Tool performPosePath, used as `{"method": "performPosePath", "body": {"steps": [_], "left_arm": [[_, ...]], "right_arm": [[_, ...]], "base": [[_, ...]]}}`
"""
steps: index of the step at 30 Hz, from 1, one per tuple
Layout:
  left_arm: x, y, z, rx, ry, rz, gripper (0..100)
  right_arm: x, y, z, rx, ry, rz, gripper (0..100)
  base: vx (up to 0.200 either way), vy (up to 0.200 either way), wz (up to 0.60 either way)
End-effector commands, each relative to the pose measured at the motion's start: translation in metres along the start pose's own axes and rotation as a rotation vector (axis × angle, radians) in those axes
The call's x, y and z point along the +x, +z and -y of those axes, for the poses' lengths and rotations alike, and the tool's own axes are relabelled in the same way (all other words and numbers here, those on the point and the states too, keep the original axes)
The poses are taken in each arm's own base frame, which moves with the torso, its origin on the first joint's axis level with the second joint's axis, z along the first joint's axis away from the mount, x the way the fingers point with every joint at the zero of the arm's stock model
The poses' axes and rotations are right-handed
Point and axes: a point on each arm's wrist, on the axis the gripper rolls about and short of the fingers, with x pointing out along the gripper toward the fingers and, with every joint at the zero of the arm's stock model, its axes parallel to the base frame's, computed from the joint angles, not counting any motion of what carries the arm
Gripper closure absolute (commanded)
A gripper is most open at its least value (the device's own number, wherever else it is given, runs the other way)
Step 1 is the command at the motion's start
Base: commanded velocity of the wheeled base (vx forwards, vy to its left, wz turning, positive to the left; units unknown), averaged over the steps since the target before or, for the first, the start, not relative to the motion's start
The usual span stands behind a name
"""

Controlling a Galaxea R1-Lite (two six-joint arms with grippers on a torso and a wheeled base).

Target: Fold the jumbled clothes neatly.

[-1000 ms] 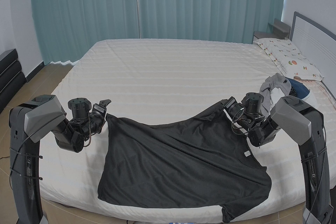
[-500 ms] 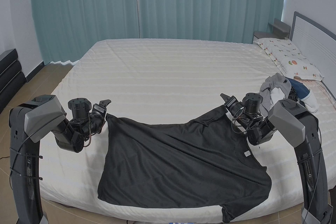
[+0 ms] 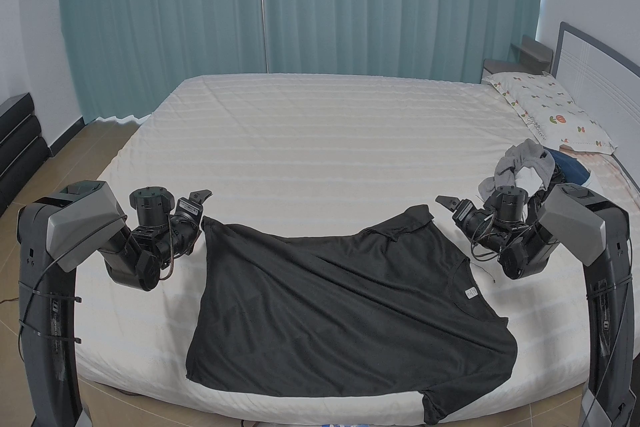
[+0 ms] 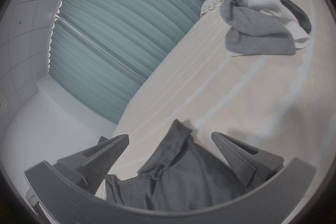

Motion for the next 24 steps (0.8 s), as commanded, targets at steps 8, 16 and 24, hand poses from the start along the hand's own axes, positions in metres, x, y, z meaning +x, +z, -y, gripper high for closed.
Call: {"method": "performPosePath", "body": {"steps": [8,16,24], "left_arm": [[0.0,0.0,-0.001,-0.001,0.003,-0.005,0],[0.001,-0.001,-0.001,0.005,0.006,-0.006,0],[0.001,0.0,-0.001,0.005,0.004,-0.005,0]], "right_arm": [[0.004,-0.022,0.036,-0.083,-0.072,-0.07,0],[0.008,-0.037,0.037,-0.096,-0.073,-0.099,0],[0.01,-0.032,0.036,-0.114,-0.072,-0.075,100]], "base": [[0.0,0.0,0.0],[0.0,0.0,0.0],[0.0,0.0,0.0]]}}
